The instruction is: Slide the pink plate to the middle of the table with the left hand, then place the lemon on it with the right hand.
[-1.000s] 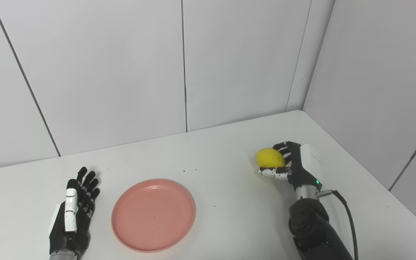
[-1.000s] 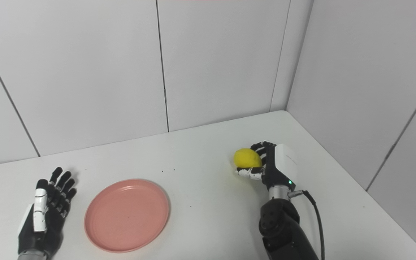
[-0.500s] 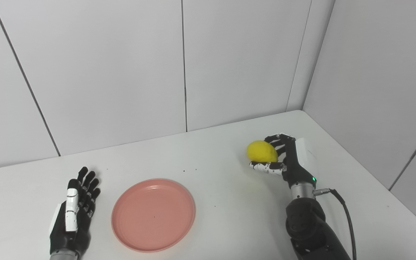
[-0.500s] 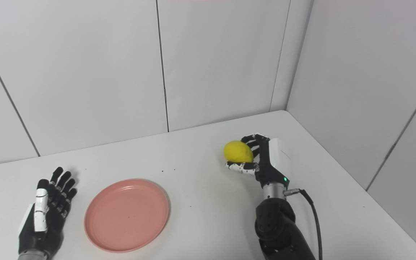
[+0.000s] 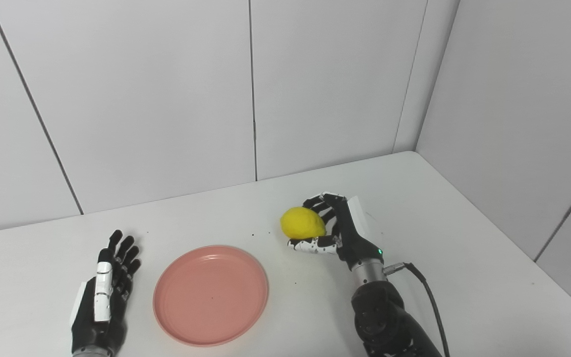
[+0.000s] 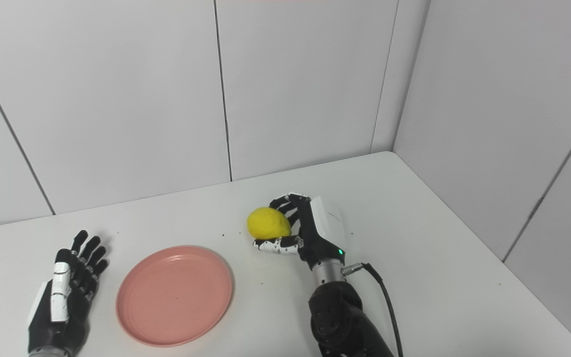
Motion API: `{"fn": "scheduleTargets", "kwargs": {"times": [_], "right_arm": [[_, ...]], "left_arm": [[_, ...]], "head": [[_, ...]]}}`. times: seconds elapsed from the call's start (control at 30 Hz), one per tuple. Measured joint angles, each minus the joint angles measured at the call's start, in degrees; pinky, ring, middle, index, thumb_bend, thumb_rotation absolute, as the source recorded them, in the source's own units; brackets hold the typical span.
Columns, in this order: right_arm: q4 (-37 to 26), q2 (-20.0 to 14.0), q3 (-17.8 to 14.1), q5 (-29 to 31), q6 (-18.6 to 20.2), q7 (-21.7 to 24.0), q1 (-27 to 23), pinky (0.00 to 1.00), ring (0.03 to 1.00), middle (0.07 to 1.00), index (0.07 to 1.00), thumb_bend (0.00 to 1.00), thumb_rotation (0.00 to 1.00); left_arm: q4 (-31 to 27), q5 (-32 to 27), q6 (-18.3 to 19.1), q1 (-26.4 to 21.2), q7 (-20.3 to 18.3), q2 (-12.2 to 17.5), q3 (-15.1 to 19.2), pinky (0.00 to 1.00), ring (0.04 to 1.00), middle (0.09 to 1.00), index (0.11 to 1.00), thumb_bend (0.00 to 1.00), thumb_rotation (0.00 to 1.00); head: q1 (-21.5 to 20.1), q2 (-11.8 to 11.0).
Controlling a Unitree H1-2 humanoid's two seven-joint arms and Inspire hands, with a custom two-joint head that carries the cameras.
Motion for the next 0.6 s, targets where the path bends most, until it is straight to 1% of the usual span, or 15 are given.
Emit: {"fn": "scheduleTargets", "kwargs": {"times": [0.03, 0.07, 0.1, 0.17, 0.2, 0.23, 0.3, 0.33, 0.37, 0.43, 0.47, 0.53, 0.6], "right_arm": [[0.0, 0.2, 0.3, 0.0, 0.0, 0.3, -0.2, 0.14, 0.399, 0.493, 0.487, 0.52, 0.0], [0.0, 0.3, 0.5, 0.0, -0.1, 0.5, -0.3, 0.14, 0.399, 0.493, 0.487, 0.52, 0.0], [0.0, 0.4, 0.6, 0.0, -0.4, 0.6, -0.4, 0.15, 0.398, 0.495, 0.487, 0.52, 0.0], [0.0, 0.5, 0.9, 0.1, -0.9, 1.1, -0.4, 0.16, 0.388, 0.497, 0.487, 0.52, 0.0], [0.0, 0.5, 1.1, 0.1, -1.1, 1.4, -0.4, 0.18, 0.362, 0.474, 0.518, 0.51, 0.0], [0.0, 0.5, 1.3, 0.1, -1.3, 1.6, -0.4, 0.21, 0.354, 0.471, 0.539, 0.51, 0.0], [0.0, 0.5, 1.5, 0.1, -1.5, 1.9, -0.4, 0.24, 0.36, 0.481, 0.548, 0.51, 0.0], [-0.1, 0.6, 1.6, 0.1, -1.7, 2.0, -0.4, 0.25, 0.361, 0.483, 0.55, 0.51, 0.0], [-0.3, 0.6, 1.6, 0.1, -1.8, 2.2, -0.4, 0.27, 0.367, 0.483, 0.552, 0.51, 0.0], [-0.8, 0.6, 1.8, 0.1, -1.9, 2.9, -0.4, 0.27, 0.363, 0.481, 0.555, 0.51, 0.0], [-1.1, 0.6, 2.0, 0.2, -2.0, 3.4, -0.4, 0.27, 0.361, 0.482, 0.556, 0.51, 0.0], [-2.1, 0.6, 2.2, 0.4, -2.2, 4.2, -0.2, 0.29, 0.368, 0.484, 0.556, 0.51, 0.0], [-2.7, 0.6, 2.3, 1.2, -2.8, 4.9, -0.2, 0.31, 0.377, 0.484, 0.555, 0.51, 0.0]], "left_arm": [[-0.1, 0.2, 0.0, 0.0, 0.0, -0.1, 0.0, 0.97, 0.967, 0.97, 0.979, 0.66, 1.0], [-0.1, 0.3, 0.0, 0.1, 0.1, -0.2, -0.1, 0.97, 0.966, 0.97, 0.979, 0.66, 1.0], [-0.2, 0.3, 0.0, 0.2, 0.1, -0.3, -0.1, 0.97, 0.966, 0.969, 0.979, 0.66, 1.0], [-0.6, 0.5, 0.0, 0.4, 0.2, -0.5, -0.1, 0.98, 0.964, 0.967, 0.976, 0.66, 1.0], [-0.8, 0.5, 0.0, 0.5, 0.4, -0.7, -0.2, 0.98, 0.963, 0.967, 0.976, 0.66, 1.0], [-0.9, 0.7, 0.0, 0.6, 0.6, -0.8, -0.3, 0.97, 0.961, 0.967, 0.976, 0.66, 1.0], [-1.0, 1.5, 0.0, 0.7, 0.8, -1.1, -0.5, 0.98, 0.959, 0.964, 0.974, 0.65, 1.0], [-1.0, 1.6, -0.1, 0.7, 0.9, -1.1, -0.7, 0.98, 0.959, 0.963, 0.974, 0.65, 1.0], [-1.0, 1.8, -0.2, 0.7, 1.0, -1.2, -0.8, 0.96, 0.949, 0.953, 0.962, 0.65, 1.0], [-0.9, 2.4, -0.8, 0.7, 1.9, -1.6, -0.9, 0.93, 0.931, 0.935, 0.941, 0.66, 1.0], [-0.9, 2.8, -1.0, 0.7, 2.7, -2.0, -0.8, 0.92, 0.92, 0.924, 0.929, 0.66, 1.0], [-1.0, 3.4, -1.2, 0.9, 4.2, -3.0, -0.8, 0.9, 0.905, 0.91, 0.912, 0.66, 1.0], [-1.2, 4.2, -1.4, 1.1, 5.4, -4.3, -0.9, 0.89, 0.897, 0.904, 0.905, 0.66, 0.99]], "head": [[1.1, 0.1], [1.1, 0.1], [3.1, 0.5], [4.3, 0.7], [4.3, 0.7], [5.4, 1.0], [5.4, 1.0], [6.8, 1.2], [6.8, 1.2], [9.4, 1.2], [12.5, 1.8], [12.8, 1.8], [15.8, 2.1]]}}
